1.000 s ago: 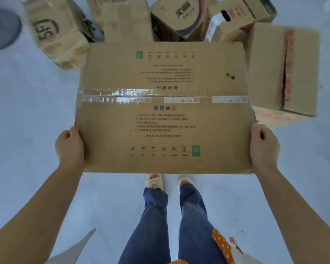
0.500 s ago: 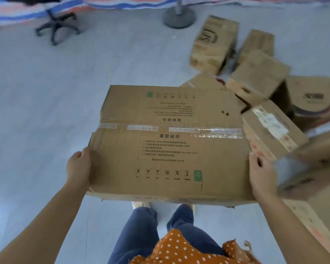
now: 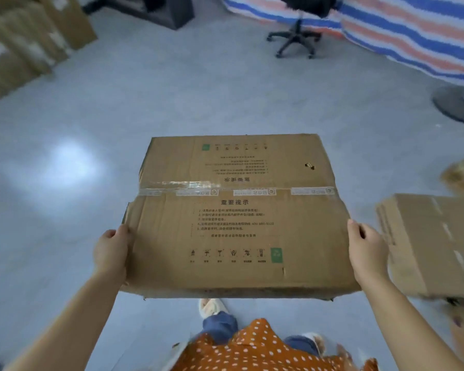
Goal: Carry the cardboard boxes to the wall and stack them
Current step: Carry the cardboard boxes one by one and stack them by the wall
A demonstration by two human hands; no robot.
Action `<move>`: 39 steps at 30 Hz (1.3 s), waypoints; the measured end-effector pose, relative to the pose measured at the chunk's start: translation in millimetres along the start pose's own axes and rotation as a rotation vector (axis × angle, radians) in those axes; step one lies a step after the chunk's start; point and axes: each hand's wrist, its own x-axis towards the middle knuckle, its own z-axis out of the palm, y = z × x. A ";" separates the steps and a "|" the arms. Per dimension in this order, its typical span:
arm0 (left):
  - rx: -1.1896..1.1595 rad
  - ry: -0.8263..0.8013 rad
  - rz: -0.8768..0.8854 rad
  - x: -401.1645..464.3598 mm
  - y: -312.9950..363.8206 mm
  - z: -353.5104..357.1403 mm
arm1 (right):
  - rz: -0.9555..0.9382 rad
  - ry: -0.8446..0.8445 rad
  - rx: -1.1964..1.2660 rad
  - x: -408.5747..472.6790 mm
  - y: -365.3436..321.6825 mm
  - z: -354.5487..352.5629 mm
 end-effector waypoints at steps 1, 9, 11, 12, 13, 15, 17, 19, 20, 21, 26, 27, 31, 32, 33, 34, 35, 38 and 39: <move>-0.032 0.032 -0.013 15.4 -3.6 -19.2 | -0.033 -0.034 -0.003 -4.3 -18.3 20.3; -0.260 0.314 -0.176 84.7 -61.8 -146.1 | -0.307 -0.295 -0.038 -31.5 -149.6 158.4; -0.303 0.386 -0.222 90.8 -73.4 -164.8 | -0.368 -0.356 -0.054 -36.9 -178.0 187.7; -0.314 0.426 -0.246 93.4 -77.2 -173.3 | -0.392 -0.383 -0.067 -39.3 -191.1 201.7; -0.324 0.458 -0.264 96.6 -80.2 -180.3 | -0.414 -0.409 -0.079 -41.2 -203.0 215.4; -0.351 0.494 -0.273 105.3 -86.0 -192.3 | -0.459 -0.450 -0.102 -43.4 -222.8 242.0; -0.374 0.511 -0.289 117.7 -90.2 -201.4 | -0.494 -0.484 -0.125 -43.5 -240.0 269.3; -0.386 0.528 -0.320 133.1 -89.9 -207.8 | -0.508 -0.517 -0.143 -41.9 -258.7 297.1; -0.390 0.536 -0.336 143.2 -87.8 -210.1 | -0.510 -0.531 -0.152 -40.2 -269.0 311.1; -0.394 0.546 -0.351 155.7 -85.3 -212.0 | -0.509 -0.541 -0.157 -37.3 -279.6 325.7; -0.394 0.574 -0.369 241.0 -51.4 -215.1 | -0.496 -0.566 -0.152 -8.6 -342.6 400.6; -0.392 0.575 -0.375 259.5 -41.4 -215.5 | -0.491 -0.562 -0.162 -1.0 -358.2 414.0; -0.429 0.591 -0.360 325.3 -3.6 -215.7 | -0.522 -0.552 -0.178 29.4 -421.4 464.1; -0.449 0.602 -0.363 340.4 2.1 -215.4 | -0.534 -0.552 -0.182 35.0 -436.7 476.2; -0.465 0.614 -0.370 354.4 7.3 -215.7 | -0.543 -0.552 -0.187 39.0 -451.5 488.7; -0.478 0.622 -0.378 367.6 12.7 -216.9 | -0.553 -0.555 -0.192 41.8 -466.0 500.9; -0.493 0.627 -0.386 379.6 17.5 -219.0 | -0.566 -0.558 -0.199 43.6 -479.2 512.5; -0.544 0.645 -0.387 421.0 28.1 -228.9 | -0.594 -0.575 -0.202 46.7 -515.6 552.7; -0.545 0.652 -0.394 436.9 31.4 -233.3 | -0.600 -0.580 -0.206 47.0 -526.5 567.8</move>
